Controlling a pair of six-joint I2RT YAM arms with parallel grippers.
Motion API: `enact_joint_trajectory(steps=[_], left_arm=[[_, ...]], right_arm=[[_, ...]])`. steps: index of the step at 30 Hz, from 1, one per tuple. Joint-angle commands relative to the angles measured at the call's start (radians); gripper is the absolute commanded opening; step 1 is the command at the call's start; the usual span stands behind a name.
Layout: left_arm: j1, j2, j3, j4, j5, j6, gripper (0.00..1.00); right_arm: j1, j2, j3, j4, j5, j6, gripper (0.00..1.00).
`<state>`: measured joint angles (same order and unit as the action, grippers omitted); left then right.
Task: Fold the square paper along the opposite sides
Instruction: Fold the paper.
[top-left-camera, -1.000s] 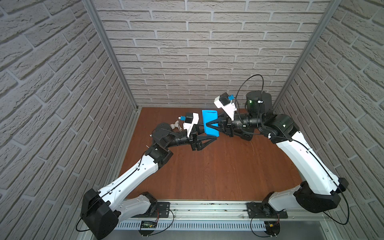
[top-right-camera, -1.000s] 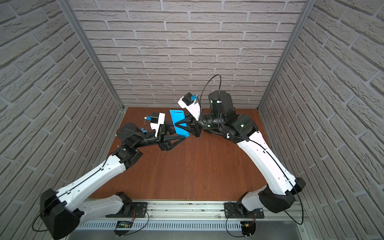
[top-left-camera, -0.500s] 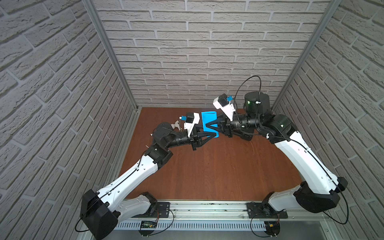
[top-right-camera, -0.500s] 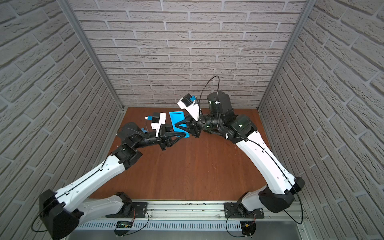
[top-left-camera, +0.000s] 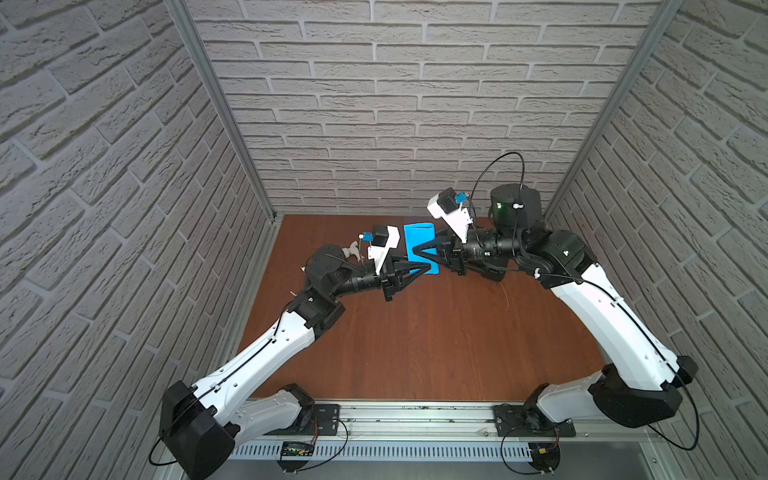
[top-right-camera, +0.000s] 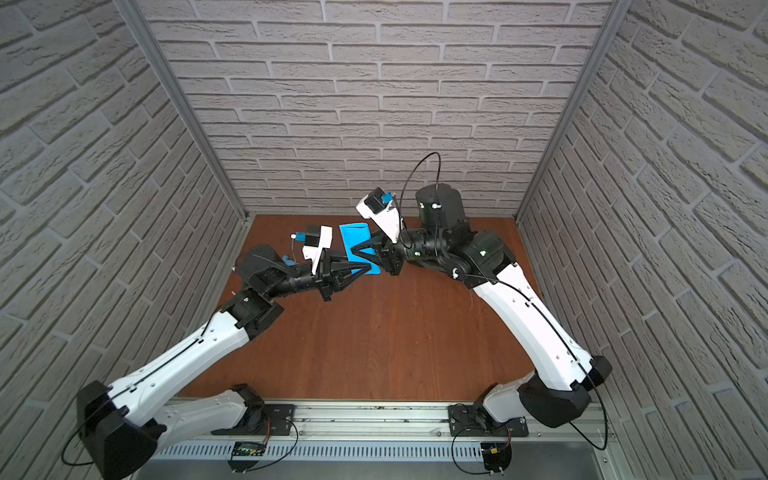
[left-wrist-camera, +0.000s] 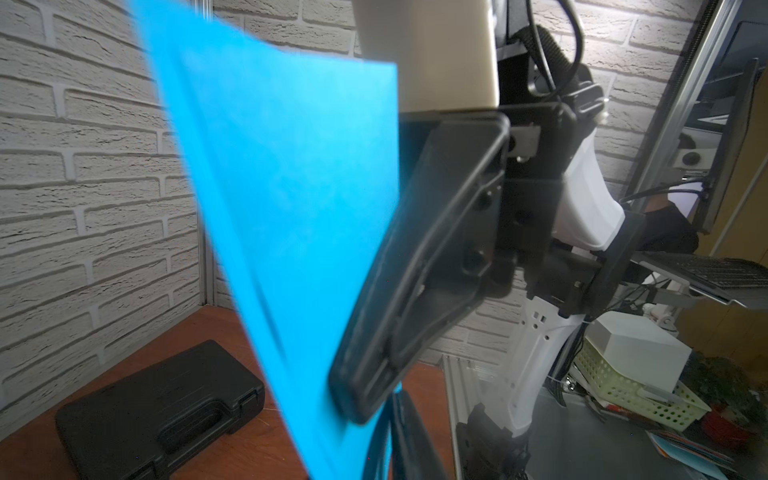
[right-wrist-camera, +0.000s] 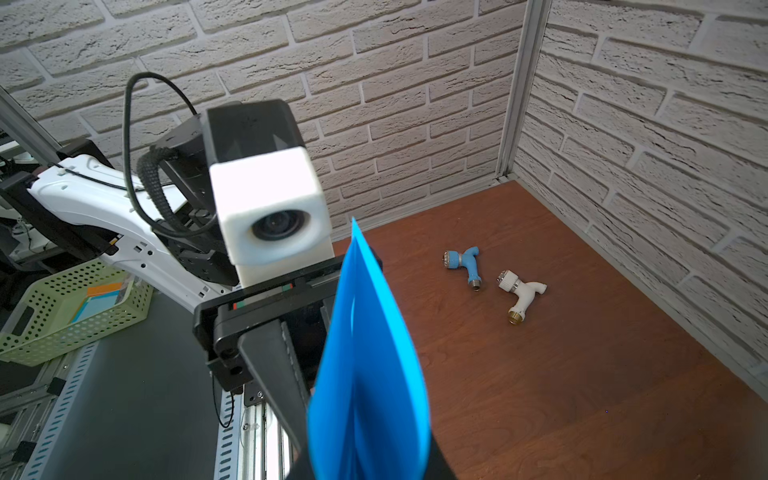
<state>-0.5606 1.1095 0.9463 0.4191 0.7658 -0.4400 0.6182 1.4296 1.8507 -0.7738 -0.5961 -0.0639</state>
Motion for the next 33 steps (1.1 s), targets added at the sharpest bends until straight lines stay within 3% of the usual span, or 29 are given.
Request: enact_joint_trajectory(steps=[1,9,12,16,19,26,33], left_arm=[[-0.004,-0.015,0.02,0.026,-0.008,0.016,0.15],[-0.004,-0.018,0.019,0.026,-0.019,0.021,0.12],[-0.003,-0.019,0.017,0.023,-0.019,0.023,0.13],[-0.002,-0.027,0.017,0.006,-0.019,0.034,0.12],[0.001,-0.036,0.017,-0.017,-0.022,0.048,0.12],[0.001,-0.06,0.006,-0.077,-0.011,0.073,0.15],[0.001,-0.111,-0.025,-0.209,-0.003,0.108,0.2]], right_arm=[[0.012,-0.029,-0.012,0.039,0.002,-0.007,0.21],[0.012,-0.03,-0.011,0.037,0.004,-0.01,0.22],[0.012,-0.032,-0.011,0.034,0.007,-0.013,0.32],[0.011,-0.037,-0.012,0.028,0.024,-0.023,0.58],[0.01,-0.049,-0.011,0.018,0.045,-0.035,0.7],[0.009,-0.063,0.036,-0.044,0.112,-0.082,0.81],[0.006,-0.038,0.239,-0.219,0.169,-0.244,0.84]])
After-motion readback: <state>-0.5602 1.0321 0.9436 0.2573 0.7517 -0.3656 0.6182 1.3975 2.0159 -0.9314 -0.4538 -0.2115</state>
